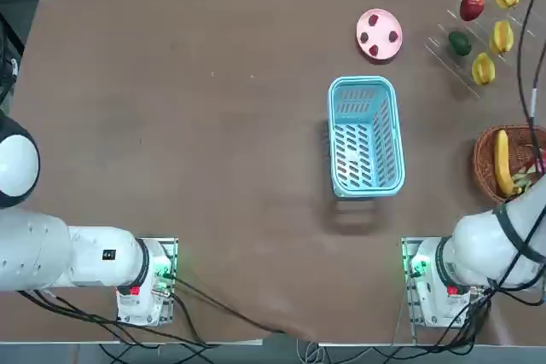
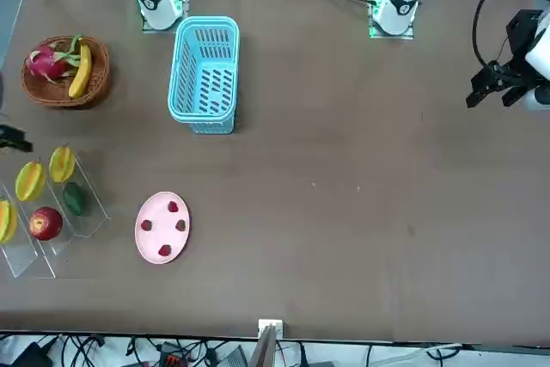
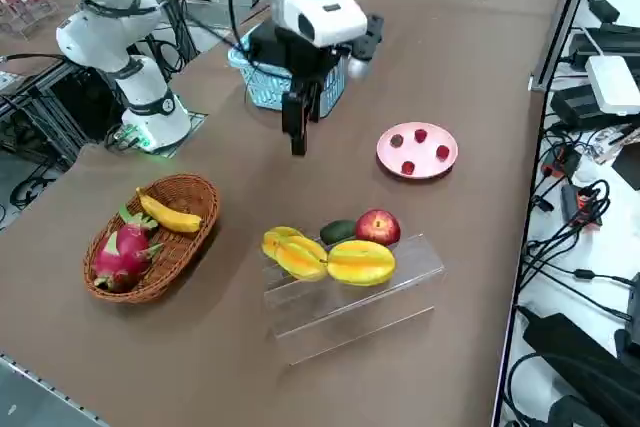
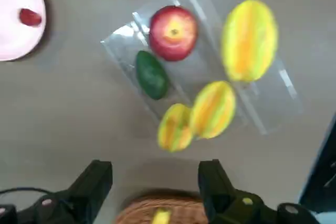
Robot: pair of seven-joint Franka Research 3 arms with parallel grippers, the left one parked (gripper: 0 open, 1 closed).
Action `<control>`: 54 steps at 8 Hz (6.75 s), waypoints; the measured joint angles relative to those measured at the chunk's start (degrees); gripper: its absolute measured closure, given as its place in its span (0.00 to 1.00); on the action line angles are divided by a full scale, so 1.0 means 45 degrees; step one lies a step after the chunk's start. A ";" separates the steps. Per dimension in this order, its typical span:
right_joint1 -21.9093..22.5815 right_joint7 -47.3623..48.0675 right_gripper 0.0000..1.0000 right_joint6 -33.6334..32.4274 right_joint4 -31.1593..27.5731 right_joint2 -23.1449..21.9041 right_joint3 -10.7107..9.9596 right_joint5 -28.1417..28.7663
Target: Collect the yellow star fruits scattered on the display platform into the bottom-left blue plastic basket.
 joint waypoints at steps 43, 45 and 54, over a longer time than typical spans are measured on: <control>0.7451 1.3096 0.79 -0.2783 -0.2784 -0.2765 0.1119 0.2570; 0.8549 1.4279 0.79 -0.0422 -0.6822 -0.4958 0.1114 0.2719; 0.9835 1.5088 0.11 0.1198 -1.0173 -0.6503 0.0572 0.2834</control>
